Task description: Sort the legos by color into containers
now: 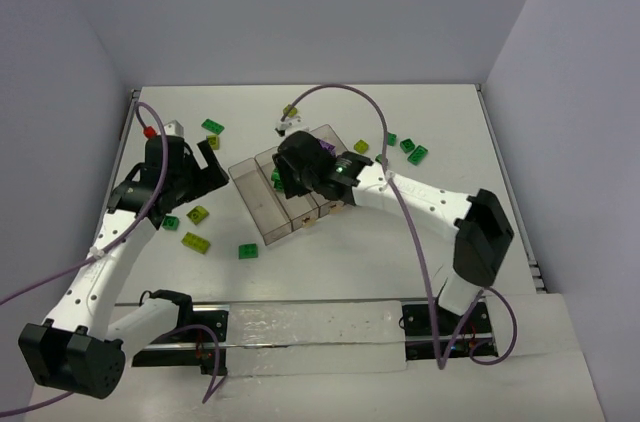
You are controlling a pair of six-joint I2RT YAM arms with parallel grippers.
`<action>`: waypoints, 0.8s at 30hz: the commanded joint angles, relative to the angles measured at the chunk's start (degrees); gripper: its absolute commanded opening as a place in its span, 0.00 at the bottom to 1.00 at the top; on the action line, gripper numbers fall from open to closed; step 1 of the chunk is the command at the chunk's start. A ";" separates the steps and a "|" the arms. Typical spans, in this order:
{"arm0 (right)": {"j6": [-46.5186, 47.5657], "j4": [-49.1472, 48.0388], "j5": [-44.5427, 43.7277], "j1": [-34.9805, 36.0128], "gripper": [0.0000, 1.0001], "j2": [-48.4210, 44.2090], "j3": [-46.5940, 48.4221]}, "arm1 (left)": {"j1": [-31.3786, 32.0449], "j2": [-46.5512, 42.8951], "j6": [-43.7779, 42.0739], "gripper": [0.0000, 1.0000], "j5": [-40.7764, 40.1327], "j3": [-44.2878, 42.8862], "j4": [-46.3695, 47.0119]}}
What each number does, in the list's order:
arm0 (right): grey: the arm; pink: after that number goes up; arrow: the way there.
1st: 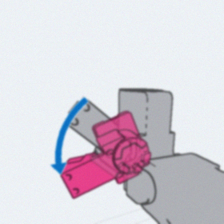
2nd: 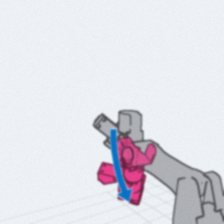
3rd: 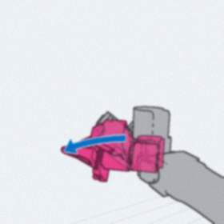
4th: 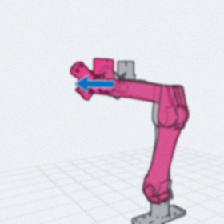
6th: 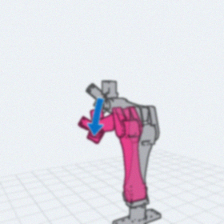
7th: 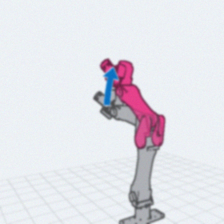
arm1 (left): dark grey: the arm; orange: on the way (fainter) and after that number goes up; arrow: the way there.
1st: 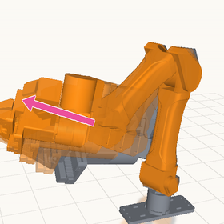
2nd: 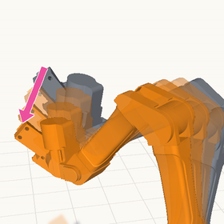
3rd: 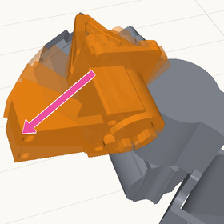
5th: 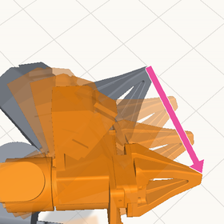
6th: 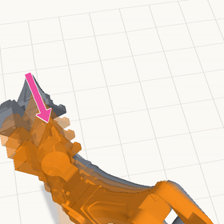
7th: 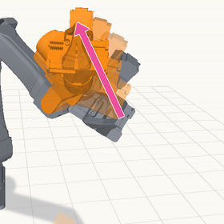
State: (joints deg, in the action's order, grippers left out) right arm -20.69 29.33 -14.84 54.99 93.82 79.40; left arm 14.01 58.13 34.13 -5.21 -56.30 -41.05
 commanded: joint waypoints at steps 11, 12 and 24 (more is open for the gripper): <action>-1.78 -1.84 1.37 -4.05 0.31 15.43 11.57 | 3.01 -6.80 22.15 0.88 6.69 19.34 3.20; -1.97 -1.94 1.29 -4.19 0.35 15.81 11.55 | 3.36 -7.17 23.34 0.87 6.49 20.66 3.32; -2.16 -2.17 0.93 -4.27 0.71 15.29 10.58 | 5.84 -3.18 33.90 0.86 5.64 25.00 4.23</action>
State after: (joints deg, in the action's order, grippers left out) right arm -22.39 28.60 -13.06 51.09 110.08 88.14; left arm 19.28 54.05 62.73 -0.30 -32.22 -39.43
